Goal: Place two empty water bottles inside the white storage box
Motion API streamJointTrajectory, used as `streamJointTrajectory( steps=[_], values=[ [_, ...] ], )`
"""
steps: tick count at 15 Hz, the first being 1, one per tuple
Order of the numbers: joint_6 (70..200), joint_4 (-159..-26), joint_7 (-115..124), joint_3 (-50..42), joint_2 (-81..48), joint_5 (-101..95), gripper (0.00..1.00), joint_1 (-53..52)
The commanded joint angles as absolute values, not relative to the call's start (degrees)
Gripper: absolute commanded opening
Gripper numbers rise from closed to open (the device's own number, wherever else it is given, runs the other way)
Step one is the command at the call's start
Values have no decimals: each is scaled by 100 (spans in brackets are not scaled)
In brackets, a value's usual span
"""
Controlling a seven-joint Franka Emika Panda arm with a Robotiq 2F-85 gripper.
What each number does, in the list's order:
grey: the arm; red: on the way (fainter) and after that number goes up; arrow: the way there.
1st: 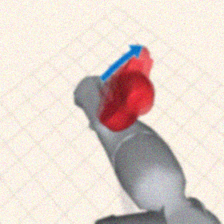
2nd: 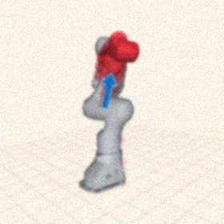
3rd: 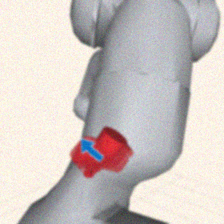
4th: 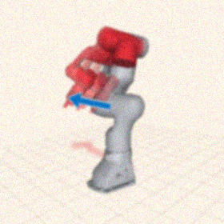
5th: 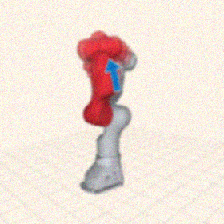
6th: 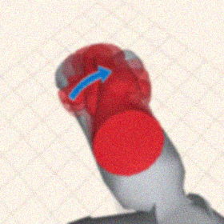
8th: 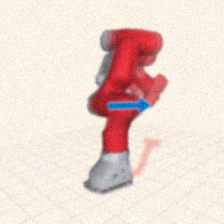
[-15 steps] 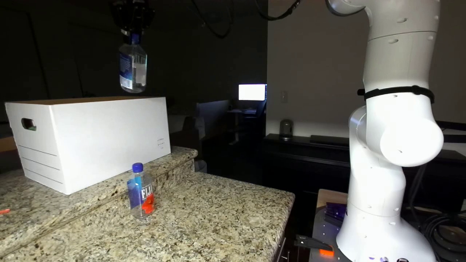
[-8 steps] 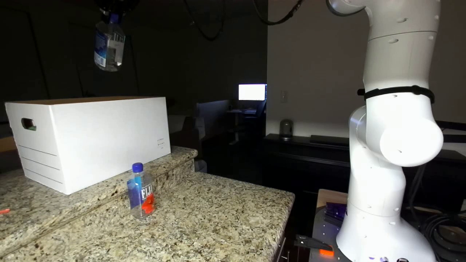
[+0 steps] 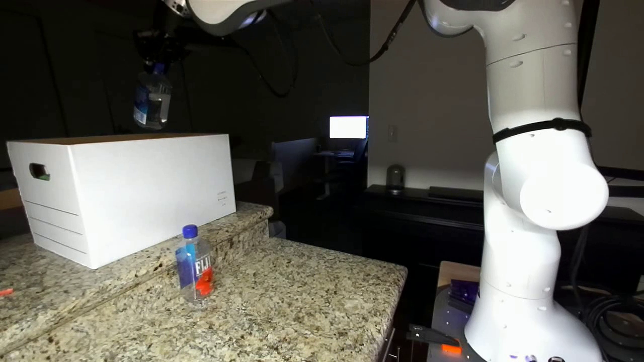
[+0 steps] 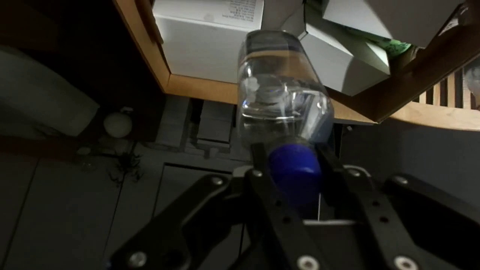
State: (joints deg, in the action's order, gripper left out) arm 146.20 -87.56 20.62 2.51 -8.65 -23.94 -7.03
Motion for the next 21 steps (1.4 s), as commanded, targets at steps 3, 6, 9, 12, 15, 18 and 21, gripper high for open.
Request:
streamJointTrajectory(
  steps=[3,6,9,12,15,18,21],
  values=[
    [14924,-8141,1799,143,-1699,-1756,16,-703],
    [14893,-7830,1730,125,-2045,-1568,15,-756],
    [14808,-7533,1732,84,-2286,-1556,15,-815],
    [14700,-7323,1792,-5,-2428,-1618,15,-890],
    [14533,-7160,1830,-83,-2510,-1652,20,-963],
    [14403,-7047,1887,73,-2546,-1731,66,-857],
    [14350,-6958,1898,86,-2527,-1753,87,-859]
  ],
)
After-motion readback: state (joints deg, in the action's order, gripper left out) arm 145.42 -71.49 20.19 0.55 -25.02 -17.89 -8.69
